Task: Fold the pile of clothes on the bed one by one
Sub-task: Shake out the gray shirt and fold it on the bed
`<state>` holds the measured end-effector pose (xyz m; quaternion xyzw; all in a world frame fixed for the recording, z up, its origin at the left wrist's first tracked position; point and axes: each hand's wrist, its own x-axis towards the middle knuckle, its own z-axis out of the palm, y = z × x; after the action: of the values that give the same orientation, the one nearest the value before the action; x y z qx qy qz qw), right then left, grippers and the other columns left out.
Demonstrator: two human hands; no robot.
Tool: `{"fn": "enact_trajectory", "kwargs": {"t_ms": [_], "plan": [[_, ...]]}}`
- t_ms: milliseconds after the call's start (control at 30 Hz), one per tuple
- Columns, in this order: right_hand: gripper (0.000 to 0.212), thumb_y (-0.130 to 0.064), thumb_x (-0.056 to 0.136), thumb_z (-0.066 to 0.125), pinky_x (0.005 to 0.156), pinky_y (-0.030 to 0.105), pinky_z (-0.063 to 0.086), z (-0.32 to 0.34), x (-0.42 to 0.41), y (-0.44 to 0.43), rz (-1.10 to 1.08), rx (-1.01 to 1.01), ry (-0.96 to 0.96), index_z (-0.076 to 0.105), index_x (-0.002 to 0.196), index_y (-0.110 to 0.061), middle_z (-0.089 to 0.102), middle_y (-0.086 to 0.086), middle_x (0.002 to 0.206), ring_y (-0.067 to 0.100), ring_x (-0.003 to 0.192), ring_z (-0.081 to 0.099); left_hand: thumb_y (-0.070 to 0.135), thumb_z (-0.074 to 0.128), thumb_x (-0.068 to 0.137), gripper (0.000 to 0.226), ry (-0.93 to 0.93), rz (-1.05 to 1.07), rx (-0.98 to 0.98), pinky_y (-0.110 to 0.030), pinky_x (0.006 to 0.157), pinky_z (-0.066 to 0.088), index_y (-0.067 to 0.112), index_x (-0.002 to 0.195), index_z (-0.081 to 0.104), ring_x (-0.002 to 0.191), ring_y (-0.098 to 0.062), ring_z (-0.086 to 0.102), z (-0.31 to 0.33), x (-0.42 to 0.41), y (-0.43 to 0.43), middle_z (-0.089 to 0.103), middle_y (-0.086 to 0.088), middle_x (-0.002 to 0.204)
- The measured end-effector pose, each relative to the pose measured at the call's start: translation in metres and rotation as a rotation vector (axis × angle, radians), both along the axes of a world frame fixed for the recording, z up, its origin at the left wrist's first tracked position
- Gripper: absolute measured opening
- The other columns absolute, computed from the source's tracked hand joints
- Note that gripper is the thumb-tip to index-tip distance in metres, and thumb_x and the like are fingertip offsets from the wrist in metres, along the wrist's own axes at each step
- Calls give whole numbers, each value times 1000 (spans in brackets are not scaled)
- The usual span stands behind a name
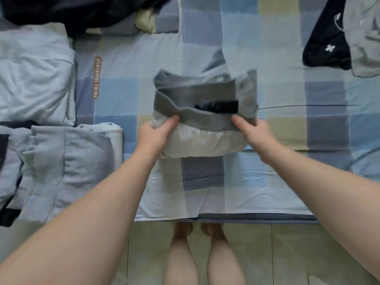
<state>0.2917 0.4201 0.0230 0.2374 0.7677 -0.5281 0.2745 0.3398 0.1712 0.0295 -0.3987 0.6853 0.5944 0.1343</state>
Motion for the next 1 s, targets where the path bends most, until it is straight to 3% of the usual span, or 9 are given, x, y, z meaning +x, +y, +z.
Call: {"fn": "enact_trajectory", "kwargs": {"t_ms": [100,267,400,467,567,667,767,867,1000], "plan": [[34,-49,89,69,88,36,50,-54,41,8,75,159,-227,70,106,-19,71,7,111,25,104,65,53,78,79,44,-251,-57,-161,-39,96,52,19,105,70,105,-27,65,-60,44,7,71,-1,108],[32,-50,93,63,97,46,51,-81,55,3,90,244,-278,64,95,-18,68,9,106,32,104,62,53,75,81,59,-329,-42,-402,-42,97,44,16,121,52,121,-32,54,-83,66,22,59,-5,127],[40,-49,94,62,93,43,50,-67,44,2,126,296,-270,67,100,-11,67,11,103,32,101,62,44,71,80,64,226,-504,-971,-47,107,31,28,138,49,138,-31,38,-56,67,34,42,-2,151],[42,-50,94,62,91,43,50,-60,38,1,126,293,-275,67,102,-9,67,12,104,33,102,62,45,66,87,52,326,-832,-930,-47,114,24,35,137,53,145,-30,30,-53,62,37,38,0,157],[38,-43,96,59,85,40,46,-56,35,-5,209,379,-169,60,113,-9,63,11,110,35,113,58,58,41,100,55,19,-1077,-789,-51,124,4,47,152,29,155,-26,2,-60,53,33,10,5,169],[55,-33,94,58,111,48,30,-54,44,-12,472,683,239,41,145,-20,38,8,153,33,143,31,64,31,101,59,-103,-1119,-704,-53,124,0,50,156,15,156,-24,-5,-79,50,25,2,7,170],[64,-40,90,49,118,57,15,-63,58,-24,823,731,579,37,153,-31,19,2,166,33,152,16,66,29,100,60,-61,-1128,-771,-49,121,11,51,156,14,154,-24,5,-94,49,22,6,9,169],[63,-52,94,36,119,61,11,-96,69,-39,1010,790,522,31,155,-37,11,1,169,32,154,12,58,30,103,56,9,-980,-820,-43,112,21,46,156,19,147,-21,21,-112,49,17,19,15,166],[65,-59,95,30,119,64,9,-139,69,-44,928,796,426,20,157,-40,2,5,169,28,155,4,55,30,102,59,20,-906,-860,-48,119,13,40,159,18,153,-21,11,-147,55,17,14,9,168]]}}
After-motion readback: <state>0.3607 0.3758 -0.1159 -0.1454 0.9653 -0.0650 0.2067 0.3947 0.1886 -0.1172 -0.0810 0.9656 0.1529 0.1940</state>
